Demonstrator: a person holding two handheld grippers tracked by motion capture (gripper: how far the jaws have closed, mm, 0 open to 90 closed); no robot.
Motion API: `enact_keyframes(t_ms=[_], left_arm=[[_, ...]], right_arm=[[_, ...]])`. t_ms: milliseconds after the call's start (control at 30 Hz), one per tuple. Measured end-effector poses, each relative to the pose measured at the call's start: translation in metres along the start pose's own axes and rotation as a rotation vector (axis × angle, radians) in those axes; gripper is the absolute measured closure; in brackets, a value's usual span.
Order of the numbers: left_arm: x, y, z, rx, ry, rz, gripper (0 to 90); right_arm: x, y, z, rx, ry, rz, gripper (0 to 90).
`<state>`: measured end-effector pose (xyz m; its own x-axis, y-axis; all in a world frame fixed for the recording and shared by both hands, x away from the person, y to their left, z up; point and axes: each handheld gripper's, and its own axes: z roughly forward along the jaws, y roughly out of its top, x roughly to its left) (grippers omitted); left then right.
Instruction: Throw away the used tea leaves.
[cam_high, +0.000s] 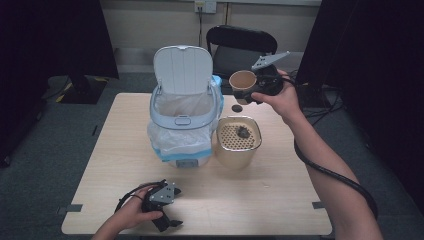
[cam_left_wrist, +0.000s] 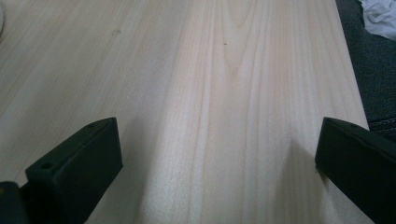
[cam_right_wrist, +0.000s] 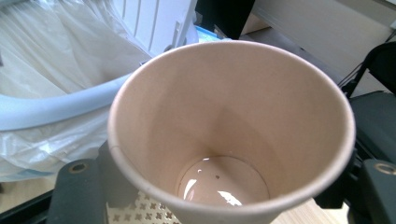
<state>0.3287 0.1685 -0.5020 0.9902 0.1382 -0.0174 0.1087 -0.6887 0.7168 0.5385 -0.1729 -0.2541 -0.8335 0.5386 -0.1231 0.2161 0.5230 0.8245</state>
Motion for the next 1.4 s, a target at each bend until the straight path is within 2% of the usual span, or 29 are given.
enact_keyframes(t_ms=[333, 567, 933, 1133, 1400], left_arm=[[0.0, 0.0, 0.0, 0.0, 0.0, 0.001, 0.0], [0.0, 0.0, 0.0, 0.001, 0.0, 0.001, 0.0], [0.0, 0.0, 0.0, 0.001, 0.0, 0.001, 0.0], [0.0, 0.0, 0.0, 0.0, 0.0, 0.0, 0.0], [0.0, 0.0, 0.0, 0.0, 0.0, 0.001, 0.0]], right_arm=[[0.0, 0.016, 0.0, -0.007, 0.017, 0.006, 26.7], [0.003, 0.03, -0.002, -0.01, 0.024, -0.015, 26.7], [0.004, 0.043, -0.007, -0.014, 0.029, -0.018, 26.6], [0.008, 0.053, -0.005, -0.018, 0.04, -0.022, 26.5], [0.02, 0.064, 0.006, -0.03, 0.071, -0.034, 26.4]])
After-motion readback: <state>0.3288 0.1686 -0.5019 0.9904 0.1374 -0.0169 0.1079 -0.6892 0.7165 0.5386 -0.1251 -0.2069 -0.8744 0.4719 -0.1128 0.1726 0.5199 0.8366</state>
